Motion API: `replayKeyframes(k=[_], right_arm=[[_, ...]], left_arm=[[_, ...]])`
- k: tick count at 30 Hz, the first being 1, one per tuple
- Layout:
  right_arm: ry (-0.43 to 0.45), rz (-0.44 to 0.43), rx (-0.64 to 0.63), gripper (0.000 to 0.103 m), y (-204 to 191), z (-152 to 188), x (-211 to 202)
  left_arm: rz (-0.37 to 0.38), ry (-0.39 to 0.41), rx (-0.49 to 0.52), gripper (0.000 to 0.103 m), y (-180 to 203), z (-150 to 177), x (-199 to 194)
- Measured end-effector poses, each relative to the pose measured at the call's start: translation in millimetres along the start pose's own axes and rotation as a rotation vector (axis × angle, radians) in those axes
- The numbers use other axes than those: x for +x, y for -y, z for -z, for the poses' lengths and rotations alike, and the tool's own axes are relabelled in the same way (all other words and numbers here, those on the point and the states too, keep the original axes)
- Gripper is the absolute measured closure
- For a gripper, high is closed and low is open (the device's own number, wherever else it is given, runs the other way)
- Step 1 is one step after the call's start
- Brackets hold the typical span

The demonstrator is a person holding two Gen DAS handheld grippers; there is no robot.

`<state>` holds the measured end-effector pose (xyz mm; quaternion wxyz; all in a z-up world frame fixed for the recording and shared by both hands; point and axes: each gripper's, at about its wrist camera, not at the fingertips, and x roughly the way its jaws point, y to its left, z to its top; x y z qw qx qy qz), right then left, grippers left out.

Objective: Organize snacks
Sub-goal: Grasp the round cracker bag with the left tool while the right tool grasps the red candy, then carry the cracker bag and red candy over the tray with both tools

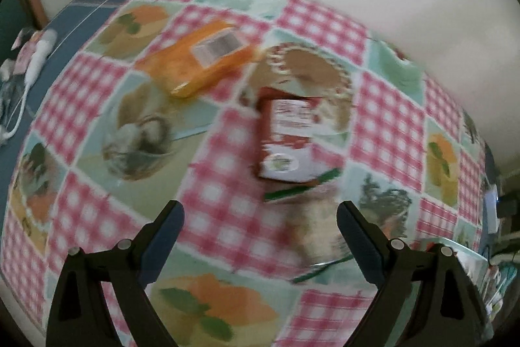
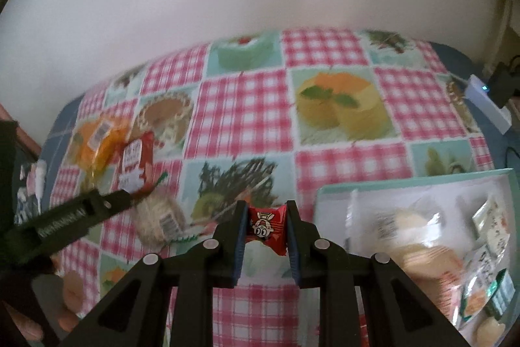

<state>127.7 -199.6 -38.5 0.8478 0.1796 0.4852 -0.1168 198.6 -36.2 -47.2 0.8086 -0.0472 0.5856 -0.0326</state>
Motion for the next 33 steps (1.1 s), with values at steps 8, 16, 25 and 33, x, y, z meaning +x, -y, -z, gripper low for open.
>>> replayKeyframes(k=[8,16,25,33], right_arm=[[0.044,-0.001,0.033,0.079,17.4,-7.7,-13.7],[0.042,-0.004,0.052,0.079,24.8,-7.6,-12.2],[0.04,-0.005,0.059,0.079,26.8,-7.1,-12.6],[0.046,-0.001,0.062,0.079,29.9,-8.1,-16.9]], left_arm=[[-0.003,0.006,0.115,0.014,31.9,-1.8,15.4],[-0.075,0.009,0.184,0.036,47.9,4.9,26.3],[-0.101,-0.006,0.197,0.046,47.5,10.4,35.3],[-0.099,0.016,0.192,0.052,46.7,5.0,23.3]])
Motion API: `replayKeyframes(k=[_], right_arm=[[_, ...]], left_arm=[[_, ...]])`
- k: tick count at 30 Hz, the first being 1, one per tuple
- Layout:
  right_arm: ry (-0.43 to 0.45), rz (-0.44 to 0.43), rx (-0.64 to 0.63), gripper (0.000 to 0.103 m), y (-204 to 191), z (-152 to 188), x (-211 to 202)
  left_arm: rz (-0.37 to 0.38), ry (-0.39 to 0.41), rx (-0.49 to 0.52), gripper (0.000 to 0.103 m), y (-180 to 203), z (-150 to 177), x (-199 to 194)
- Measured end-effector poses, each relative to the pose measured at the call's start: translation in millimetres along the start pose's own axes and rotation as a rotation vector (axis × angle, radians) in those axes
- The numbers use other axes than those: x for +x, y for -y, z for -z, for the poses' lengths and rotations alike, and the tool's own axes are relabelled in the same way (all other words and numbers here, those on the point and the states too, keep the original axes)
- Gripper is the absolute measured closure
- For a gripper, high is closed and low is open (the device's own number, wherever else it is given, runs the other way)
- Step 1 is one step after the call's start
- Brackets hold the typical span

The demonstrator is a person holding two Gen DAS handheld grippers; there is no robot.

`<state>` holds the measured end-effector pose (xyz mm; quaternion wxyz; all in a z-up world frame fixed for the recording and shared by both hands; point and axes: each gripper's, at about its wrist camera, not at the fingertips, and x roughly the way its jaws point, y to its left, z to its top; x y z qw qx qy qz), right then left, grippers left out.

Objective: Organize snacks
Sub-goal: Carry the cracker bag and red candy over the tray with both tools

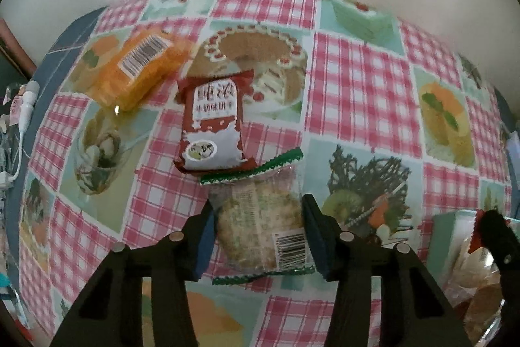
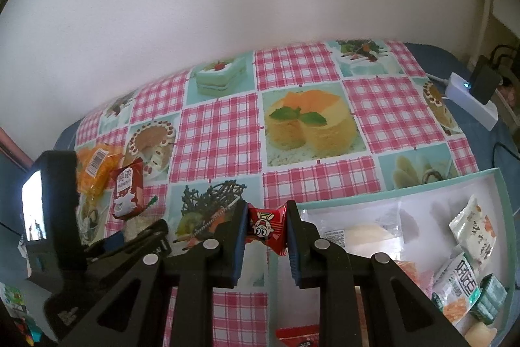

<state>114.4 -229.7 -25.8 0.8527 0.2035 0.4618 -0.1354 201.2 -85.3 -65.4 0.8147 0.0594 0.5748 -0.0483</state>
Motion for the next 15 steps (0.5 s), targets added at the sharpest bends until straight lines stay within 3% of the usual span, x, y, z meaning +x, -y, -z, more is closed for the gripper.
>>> replayKeyframes(k=[15], right_arm=[[0.043,0.043,0.033,0.079,19.8,-1.2,-51.3]], left_arm=[[0.076,0.109,-0.029,0.052,-4.1,6.8,-87.5]])
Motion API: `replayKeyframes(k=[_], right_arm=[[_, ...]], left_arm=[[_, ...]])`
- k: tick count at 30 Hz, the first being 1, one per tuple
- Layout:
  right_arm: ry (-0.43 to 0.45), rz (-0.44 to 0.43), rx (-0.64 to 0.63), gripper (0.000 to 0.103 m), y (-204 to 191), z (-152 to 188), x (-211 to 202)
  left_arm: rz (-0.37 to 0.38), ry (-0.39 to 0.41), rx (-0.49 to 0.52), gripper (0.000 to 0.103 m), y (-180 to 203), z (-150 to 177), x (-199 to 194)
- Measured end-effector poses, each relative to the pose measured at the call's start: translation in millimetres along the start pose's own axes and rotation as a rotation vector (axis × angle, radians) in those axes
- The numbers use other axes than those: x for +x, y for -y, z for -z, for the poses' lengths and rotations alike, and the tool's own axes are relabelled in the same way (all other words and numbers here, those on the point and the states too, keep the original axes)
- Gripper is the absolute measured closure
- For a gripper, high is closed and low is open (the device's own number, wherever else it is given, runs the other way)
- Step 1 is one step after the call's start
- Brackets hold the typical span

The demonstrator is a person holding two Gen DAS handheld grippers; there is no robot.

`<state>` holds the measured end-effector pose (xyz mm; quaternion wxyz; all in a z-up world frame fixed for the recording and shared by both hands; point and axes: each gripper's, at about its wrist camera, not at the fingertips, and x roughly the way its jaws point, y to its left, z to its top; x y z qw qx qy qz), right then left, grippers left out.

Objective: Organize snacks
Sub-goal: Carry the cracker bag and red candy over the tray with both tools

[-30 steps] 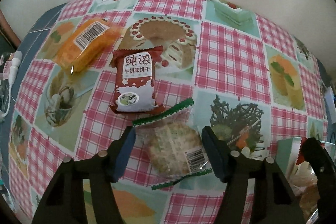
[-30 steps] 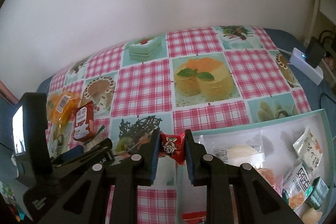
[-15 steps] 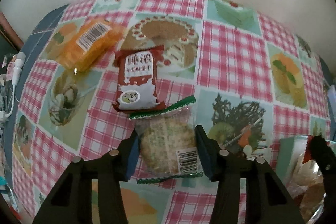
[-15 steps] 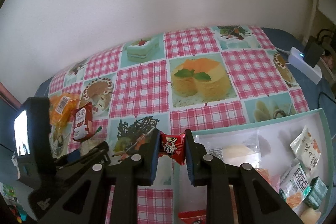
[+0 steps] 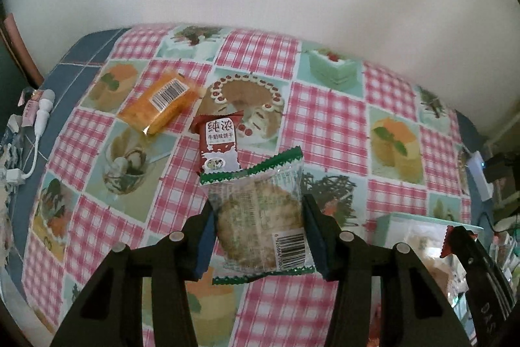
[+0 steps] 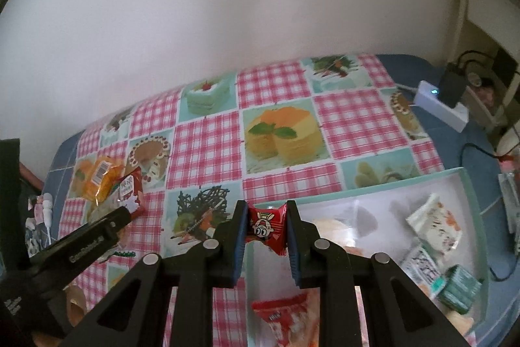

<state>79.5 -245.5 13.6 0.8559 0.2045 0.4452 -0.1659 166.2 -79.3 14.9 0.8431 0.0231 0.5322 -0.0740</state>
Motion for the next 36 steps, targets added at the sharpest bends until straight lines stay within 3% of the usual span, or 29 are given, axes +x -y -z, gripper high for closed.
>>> replayKeyframes(k=[8,13,25,36], right_arm=[[0.019,0.037,0.029,0.079,26.6,13.7,-34.1],[0.012,0.063,0.059,0.079,44.4,29.1,-47.5],[-0.012,0.122,0.126,0.079,83.1,68.9,-66.8],[-0.116,0.186,0.183,0.079,109.9,102.5,-51.3]], left_arm=[[0.017,0.063,0.047,0.052,1.4,12.2,-39.3],[0.052,0.081,0.093,0.052,15.9,37.5,-60.4],[0.102,0.003,0.209,0.052,54.5,103.4,-57.1],[0.208,-0.098,0.286,0.051,84.4,149.8,-43.9]])
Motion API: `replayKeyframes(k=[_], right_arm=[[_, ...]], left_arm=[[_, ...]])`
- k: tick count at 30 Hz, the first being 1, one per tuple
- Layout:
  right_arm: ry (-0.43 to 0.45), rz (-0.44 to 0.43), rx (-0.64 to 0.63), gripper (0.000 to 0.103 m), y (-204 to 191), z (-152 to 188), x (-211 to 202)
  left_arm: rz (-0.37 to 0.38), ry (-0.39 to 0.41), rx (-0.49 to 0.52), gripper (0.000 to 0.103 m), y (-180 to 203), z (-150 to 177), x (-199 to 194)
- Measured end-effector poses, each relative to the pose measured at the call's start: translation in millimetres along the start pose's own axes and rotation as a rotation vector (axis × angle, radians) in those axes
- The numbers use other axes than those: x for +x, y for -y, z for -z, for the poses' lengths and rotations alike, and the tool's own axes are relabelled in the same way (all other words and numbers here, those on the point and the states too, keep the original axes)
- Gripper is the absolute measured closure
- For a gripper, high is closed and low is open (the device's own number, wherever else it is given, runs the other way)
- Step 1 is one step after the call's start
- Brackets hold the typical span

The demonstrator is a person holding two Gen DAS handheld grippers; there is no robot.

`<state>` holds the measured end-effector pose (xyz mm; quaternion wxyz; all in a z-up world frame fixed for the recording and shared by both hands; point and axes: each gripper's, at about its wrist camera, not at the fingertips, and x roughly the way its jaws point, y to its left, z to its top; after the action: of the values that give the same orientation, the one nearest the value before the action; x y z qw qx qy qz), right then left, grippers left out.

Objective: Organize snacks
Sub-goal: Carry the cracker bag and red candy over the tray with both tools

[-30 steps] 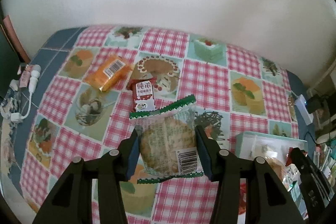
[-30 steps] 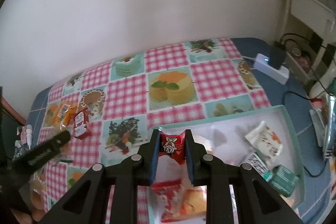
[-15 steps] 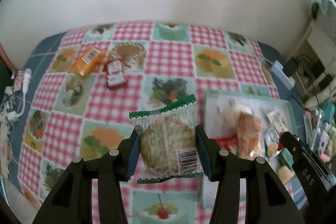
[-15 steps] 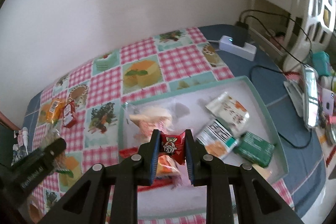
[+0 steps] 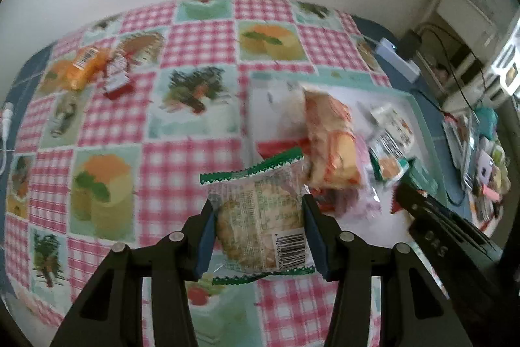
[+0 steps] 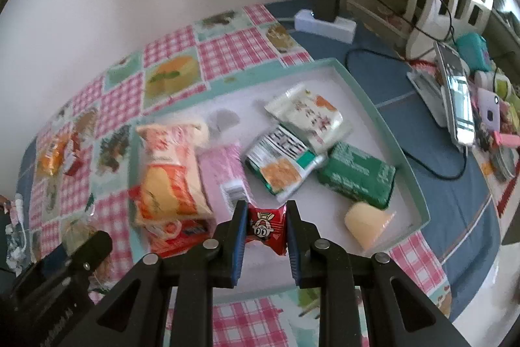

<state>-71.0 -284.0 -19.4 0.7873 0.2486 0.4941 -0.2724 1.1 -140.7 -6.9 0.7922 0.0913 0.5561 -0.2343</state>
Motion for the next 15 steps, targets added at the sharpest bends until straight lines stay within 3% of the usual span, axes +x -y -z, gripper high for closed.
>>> replayKeyframes(k=[3,15], right_arm=[[-0.029,0.009,0.009,0.079,5.3,5.2,8.0],[-0.146,0.036,0.049,0.079,22.3,17.9,38.0]], left_arm=[[0.03,-0.025,0.005,0.051,4.1,4.5,6.4],[0.013,-0.069,0.078,0.051,23.1,10.0,21.7]])
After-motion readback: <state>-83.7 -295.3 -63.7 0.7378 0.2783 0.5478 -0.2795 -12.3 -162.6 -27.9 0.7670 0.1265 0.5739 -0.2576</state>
